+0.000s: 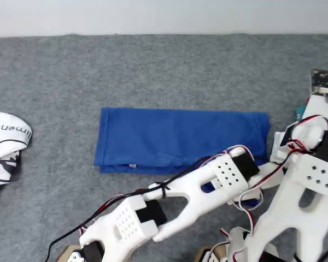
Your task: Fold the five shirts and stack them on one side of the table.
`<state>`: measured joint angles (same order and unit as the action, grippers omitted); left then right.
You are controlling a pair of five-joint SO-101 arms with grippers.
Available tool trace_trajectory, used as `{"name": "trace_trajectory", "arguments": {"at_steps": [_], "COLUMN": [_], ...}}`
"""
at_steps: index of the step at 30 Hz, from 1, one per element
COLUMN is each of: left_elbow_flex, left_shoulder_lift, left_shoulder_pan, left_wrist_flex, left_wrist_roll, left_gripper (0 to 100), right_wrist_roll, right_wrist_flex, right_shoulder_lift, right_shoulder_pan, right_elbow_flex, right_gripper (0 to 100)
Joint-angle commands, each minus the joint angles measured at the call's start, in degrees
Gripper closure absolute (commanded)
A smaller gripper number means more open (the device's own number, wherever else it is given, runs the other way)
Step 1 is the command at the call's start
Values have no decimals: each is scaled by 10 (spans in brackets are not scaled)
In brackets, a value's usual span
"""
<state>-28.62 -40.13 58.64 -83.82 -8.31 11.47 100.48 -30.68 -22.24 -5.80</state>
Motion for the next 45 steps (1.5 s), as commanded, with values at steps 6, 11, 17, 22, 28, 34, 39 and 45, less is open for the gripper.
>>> {"name": "trace_trajectory", "arguments": {"at_steps": [6, 11, 17, 22, 28, 34, 39, 45], "left_elbow_flex": [-23, -23, -23, -25, -27, -29, -78, -81], "left_shoulder_lift": [42, 42, 40, 9, -24, -22, -27, -28], "left_shoulder_pan": [-27, -31, -54, -59, -59, -55, -59, -66], "left_wrist_flex": [-6, -20, -7, -13, -20, -19, -20, 18], "left_wrist_roll": [3, 4, 1, -18, -27, -25, -23, -23], "left_gripper": [964, 884, 881, 881, 882, 885, 885, 885], "right_wrist_roll": [-4, -4, -4, -4, -2, -1, -1, -1], "right_wrist_flex": [15, 18, 20, 20, 20, 20, 20, 14], "right_shoulder_lift": [-17, -17, -17, -17, -17, -17, -17, -63], "right_shoulder_pan": [-5, -5, -5, -2, -1, -1, -3, -1], "right_elbow_flex": [9, 9, 43, 81, 100, 107, 107, 108], "right_gripper": [833, 833, 833, 833, 833, 833, 833, 830]}}
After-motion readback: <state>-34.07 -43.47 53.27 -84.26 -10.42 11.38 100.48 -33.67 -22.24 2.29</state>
